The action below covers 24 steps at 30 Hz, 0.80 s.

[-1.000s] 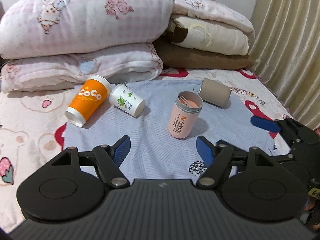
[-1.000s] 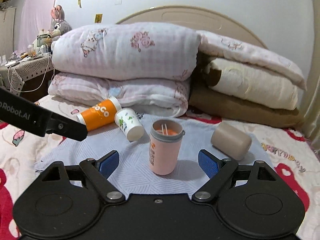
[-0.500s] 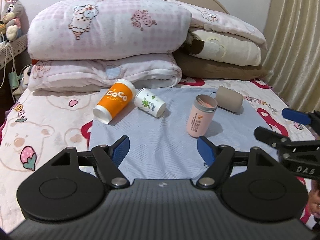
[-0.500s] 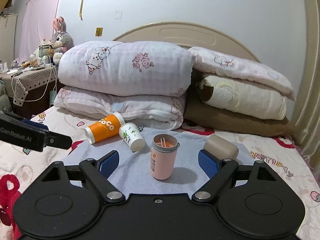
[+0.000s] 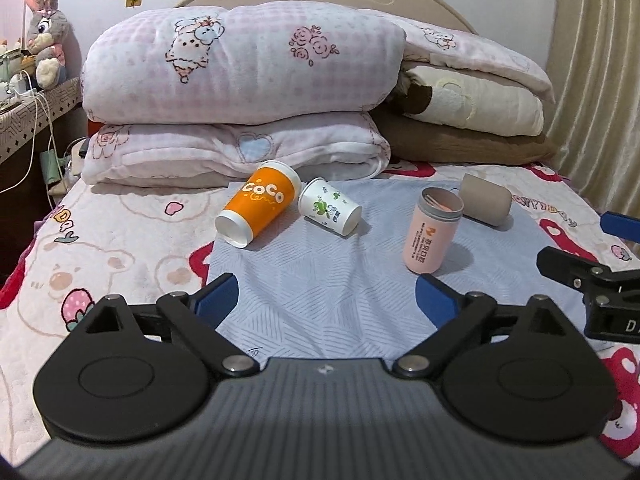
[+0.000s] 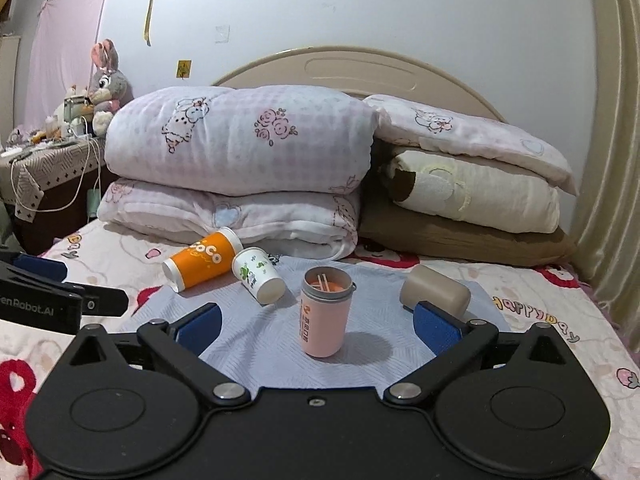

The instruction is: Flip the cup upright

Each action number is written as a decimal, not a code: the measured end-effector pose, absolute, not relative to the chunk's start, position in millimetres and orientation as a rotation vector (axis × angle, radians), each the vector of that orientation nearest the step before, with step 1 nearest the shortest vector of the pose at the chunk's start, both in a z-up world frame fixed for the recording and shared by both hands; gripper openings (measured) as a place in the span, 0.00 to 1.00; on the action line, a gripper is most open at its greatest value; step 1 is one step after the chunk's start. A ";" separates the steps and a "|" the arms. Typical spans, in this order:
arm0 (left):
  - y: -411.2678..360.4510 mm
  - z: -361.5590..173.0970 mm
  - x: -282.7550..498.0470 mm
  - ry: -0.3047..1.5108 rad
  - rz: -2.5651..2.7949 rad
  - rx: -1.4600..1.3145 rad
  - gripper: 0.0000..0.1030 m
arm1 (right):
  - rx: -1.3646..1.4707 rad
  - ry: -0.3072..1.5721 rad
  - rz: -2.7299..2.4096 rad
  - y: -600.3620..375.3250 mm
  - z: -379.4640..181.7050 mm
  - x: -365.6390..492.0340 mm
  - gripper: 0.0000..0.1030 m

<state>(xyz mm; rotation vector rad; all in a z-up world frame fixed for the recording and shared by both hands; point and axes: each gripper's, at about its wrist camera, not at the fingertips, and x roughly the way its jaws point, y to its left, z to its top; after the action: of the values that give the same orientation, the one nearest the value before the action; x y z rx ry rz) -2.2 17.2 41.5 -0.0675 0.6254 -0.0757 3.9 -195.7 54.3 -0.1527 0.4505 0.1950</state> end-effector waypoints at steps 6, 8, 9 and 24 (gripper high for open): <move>17.2 36.2 -1.2 0.652 -0.057 -0.054 0.97 | -0.129 0.487 0.165 -196.3 49.4 5.7 1.00; 17.6 35.6 -0.7 0.659 -0.056 -0.057 0.97 | -0.120 0.500 0.152 -197.3 47.5 6.9 1.00; 18.0 35.4 -0.6 0.661 -0.058 -0.060 0.97 | -0.117 0.506 0.147 -198.3 46.7 7.6 1.00; 16.7 31.0 5.8 0.732 -0.031 -0.051 0.98 | -0.098 0.565 0.118 -201.7 40.8 13.6 1.00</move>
<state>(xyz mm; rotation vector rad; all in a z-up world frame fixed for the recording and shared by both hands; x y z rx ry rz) 5.8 16.7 31.0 -0.0511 0.7319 -0.0312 13.6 -201.7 40.8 -0.0978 0.5647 0.1179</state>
